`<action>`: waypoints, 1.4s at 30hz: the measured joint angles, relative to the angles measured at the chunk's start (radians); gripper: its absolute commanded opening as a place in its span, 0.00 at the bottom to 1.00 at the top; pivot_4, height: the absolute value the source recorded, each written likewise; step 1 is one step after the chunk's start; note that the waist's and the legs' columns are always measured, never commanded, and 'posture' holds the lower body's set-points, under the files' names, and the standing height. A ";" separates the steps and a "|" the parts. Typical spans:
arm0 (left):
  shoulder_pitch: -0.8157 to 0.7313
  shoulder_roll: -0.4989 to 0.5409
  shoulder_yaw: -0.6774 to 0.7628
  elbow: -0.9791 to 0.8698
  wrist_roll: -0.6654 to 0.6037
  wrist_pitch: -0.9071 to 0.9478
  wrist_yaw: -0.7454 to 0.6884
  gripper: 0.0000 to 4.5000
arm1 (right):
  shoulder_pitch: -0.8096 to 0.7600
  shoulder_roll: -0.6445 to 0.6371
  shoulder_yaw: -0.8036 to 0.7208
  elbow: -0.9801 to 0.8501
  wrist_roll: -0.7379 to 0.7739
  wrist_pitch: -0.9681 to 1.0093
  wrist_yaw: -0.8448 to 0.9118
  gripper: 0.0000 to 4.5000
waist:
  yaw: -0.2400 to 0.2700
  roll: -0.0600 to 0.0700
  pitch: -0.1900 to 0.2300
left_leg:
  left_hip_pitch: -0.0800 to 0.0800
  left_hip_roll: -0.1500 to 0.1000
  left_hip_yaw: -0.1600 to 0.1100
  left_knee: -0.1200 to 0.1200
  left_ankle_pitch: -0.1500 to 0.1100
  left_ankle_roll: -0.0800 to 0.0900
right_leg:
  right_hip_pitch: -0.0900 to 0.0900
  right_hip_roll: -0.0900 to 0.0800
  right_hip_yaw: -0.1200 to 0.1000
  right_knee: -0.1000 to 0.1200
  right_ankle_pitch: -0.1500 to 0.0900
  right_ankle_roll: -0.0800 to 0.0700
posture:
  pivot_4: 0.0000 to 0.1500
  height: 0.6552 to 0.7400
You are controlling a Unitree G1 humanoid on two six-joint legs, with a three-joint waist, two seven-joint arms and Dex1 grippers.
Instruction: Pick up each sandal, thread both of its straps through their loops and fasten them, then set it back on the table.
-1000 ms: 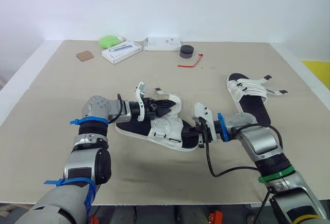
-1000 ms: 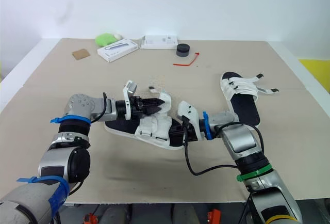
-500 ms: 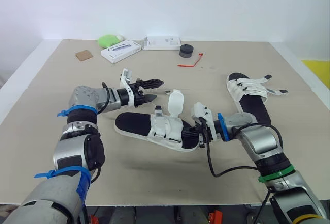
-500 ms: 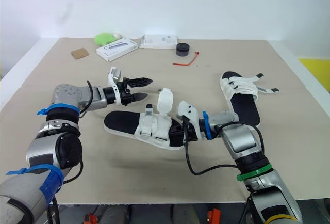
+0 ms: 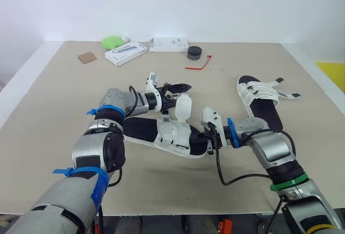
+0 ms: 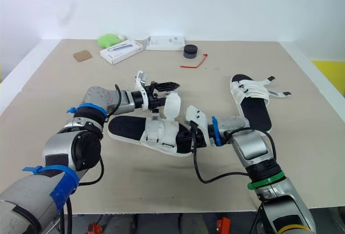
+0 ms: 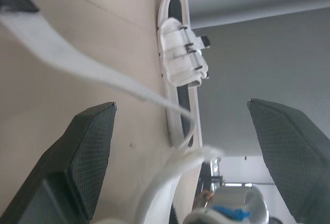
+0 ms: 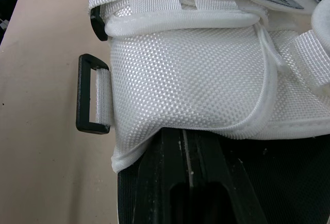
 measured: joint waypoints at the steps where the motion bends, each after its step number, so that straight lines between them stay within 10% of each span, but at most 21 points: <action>1: -0.003 -0.003 0.003 0.006 0.000 -0.007 0.000 0.93 | 0.001 0.000 0.000 -0.001 0.000 0.001 -0.001 0.00 | 0.000 0.000 0.000 | 0.000 0.000 0.000 0.000 0.000 0.000 | 0.000 0.000 0.000 0.000 0.000 0.000 | 1.00 1.00; 14: -0.035 -0.062 0.039 0.105 0.028 -0.197 0.029 0.93 | 0.004 0.003 -0.004 -0.010 0.002 0.015 -0.012 0.00 | 0.000 0.000 0.000 | 0.000 0.000 0.000 0.000 0.000 -0.002 | 0.000 0.000 0.000 0.000 0.000 0.000 | 1.00 1.00; 25: -0.054 -0.062 0.045 0.115 0.063 -0.238 0.027 0.02 | 0.004 0.003 -0.004 -0.011 0.002 0.015 -0.013 0.00 | -0.001 0.000 0.000 | 0.000 0.000 0.000 0.000 0.001 -0.002 | 0.000 0.000 0.000 0.000 0.000 0.000 | 1.00 1.00; 34: -0.054 -0.058 0.003 0.075 0.095 -0.194 -0.051 0.02 | 0.004 0.003 -0.004 -0.011 0.002 0.015 -0.012 0.00 | -0.001 0.000 0.000 | 0.000 0.000 0.000 0.000 0.001 -0.002 | 0.000 0.000 0.000 0.000 0.000 0.000 | 1.00 1.00; 42: 0.194 -0.056 -0.242 -0.539 0.113 -0.202 -0.413 0.02 | 0.001 0.004 -0.004 -0.014 0.003 0.015 -0.015 0.00 | -0.004 0.004 0.003 | 0.000 0.000 0.001 -0.002 0.003 -0.009 | -0.001 0.000 0.003 0.000 0.001 0.000 | 1.00 1.00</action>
